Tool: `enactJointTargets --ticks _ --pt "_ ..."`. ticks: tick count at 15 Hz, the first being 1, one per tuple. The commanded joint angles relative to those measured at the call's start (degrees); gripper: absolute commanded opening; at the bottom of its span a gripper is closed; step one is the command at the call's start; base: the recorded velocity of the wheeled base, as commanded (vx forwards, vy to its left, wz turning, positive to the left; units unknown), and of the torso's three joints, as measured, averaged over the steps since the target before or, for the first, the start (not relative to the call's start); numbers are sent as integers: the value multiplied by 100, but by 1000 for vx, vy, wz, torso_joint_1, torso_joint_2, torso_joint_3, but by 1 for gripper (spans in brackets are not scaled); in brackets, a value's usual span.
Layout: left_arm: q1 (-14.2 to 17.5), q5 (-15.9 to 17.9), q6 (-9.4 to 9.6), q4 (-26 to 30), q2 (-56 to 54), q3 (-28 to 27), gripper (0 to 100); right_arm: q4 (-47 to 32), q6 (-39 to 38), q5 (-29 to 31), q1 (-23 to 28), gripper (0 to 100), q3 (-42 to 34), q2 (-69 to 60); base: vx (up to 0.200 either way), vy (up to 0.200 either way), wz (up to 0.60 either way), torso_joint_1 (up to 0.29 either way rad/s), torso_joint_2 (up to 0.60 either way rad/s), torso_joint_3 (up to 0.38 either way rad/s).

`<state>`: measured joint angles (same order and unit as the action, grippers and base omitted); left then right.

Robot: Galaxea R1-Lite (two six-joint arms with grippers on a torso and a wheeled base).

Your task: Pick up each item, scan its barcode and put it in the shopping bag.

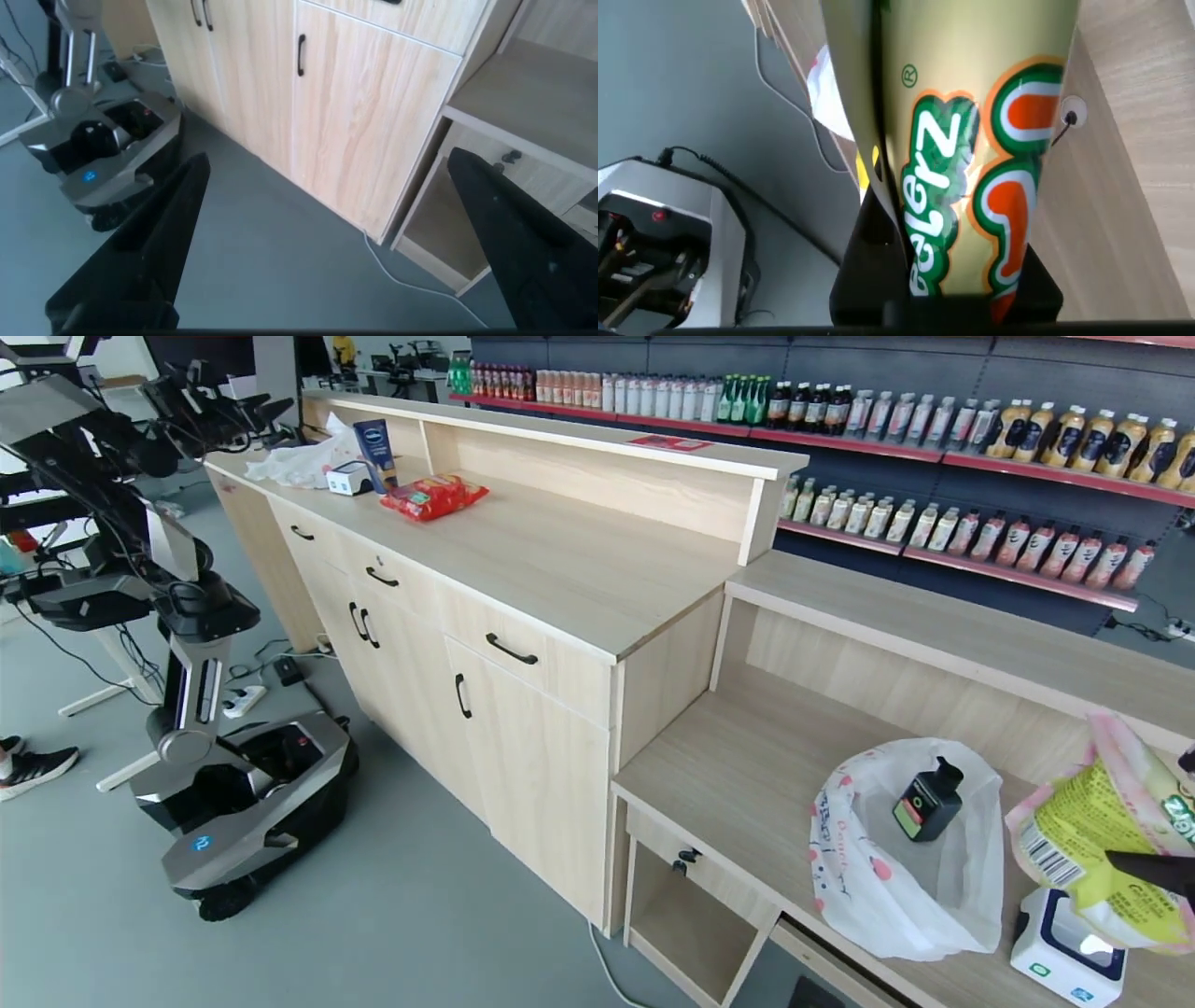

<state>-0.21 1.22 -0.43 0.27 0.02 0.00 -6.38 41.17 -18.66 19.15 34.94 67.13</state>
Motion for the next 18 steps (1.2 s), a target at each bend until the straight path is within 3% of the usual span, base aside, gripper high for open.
enactJointTargets --ticks 1,3,8,15,18 --pt "3 -8 -1 0 6 0 100 14 -100 12 159 0 31 529 0 0 0 0 0 0" --pt "3 1 -1 0 6 0 100 242 -285 12 370 0 39 1056 0 0 0 0 0 0" --pt "3 -8 -1 -9 6 0 100 1965 -1058 302 414 0 101 2744 0 0 0 0 0 0" --pt "3 -8 -10 0 6 0 100 2457 -1128 346 414 0 409 4132 0 0 0 0 0 0" --pt "3 1 -1 0 6 0 100 3028 -1234 346 414 0 479 4616 0 0 0 0 0 0"
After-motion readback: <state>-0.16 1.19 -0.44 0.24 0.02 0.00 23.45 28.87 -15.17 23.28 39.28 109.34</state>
